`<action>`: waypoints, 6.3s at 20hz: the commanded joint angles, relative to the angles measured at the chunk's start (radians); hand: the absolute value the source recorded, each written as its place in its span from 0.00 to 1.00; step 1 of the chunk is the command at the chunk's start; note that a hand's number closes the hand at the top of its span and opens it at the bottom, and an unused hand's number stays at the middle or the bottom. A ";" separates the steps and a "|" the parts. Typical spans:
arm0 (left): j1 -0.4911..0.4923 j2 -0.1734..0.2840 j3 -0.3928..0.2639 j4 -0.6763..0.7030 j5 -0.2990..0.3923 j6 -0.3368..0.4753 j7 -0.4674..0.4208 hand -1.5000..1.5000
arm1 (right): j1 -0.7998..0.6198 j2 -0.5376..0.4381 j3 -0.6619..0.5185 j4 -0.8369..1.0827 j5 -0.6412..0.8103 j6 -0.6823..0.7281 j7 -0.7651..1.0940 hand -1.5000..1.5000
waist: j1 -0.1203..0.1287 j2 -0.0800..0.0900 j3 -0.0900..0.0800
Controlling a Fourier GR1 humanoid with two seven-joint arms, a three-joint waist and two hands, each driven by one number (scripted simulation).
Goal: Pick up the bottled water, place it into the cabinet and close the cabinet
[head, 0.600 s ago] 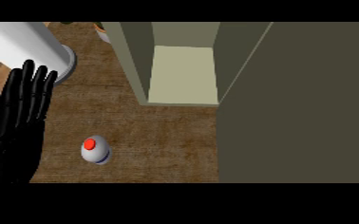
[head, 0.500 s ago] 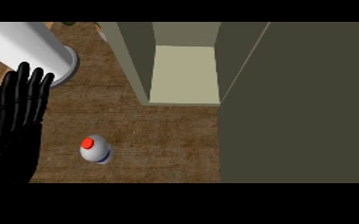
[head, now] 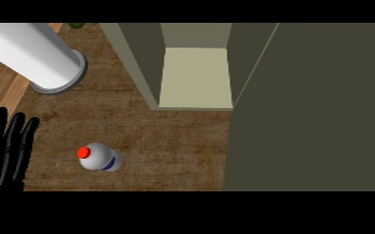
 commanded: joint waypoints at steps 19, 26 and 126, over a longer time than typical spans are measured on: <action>0.280 0.054 -0.287 -0.124 -0.194 0.152 0.063 0.00 | 0.037 0.022 0.210 -0.307 0.075 -0.053 0.293 0.00 | -0.004 0.003 0.003; 0.220 0.068 -0.229 -0.043 -0.161 0.181 0.067 0.00 | -0.037 0.060 0.312 -0.328 0.186 -0.138 0.393 0.00 | -0.009 0.004 0.002; -0.840 -0.038 -0.207 1.428 0.489 0.343 -0.704 1.00 | 0.037 -0.163 0.378 -0.325 0.122 -0.307 0.259 0.00 | -0.036 0.009 0.002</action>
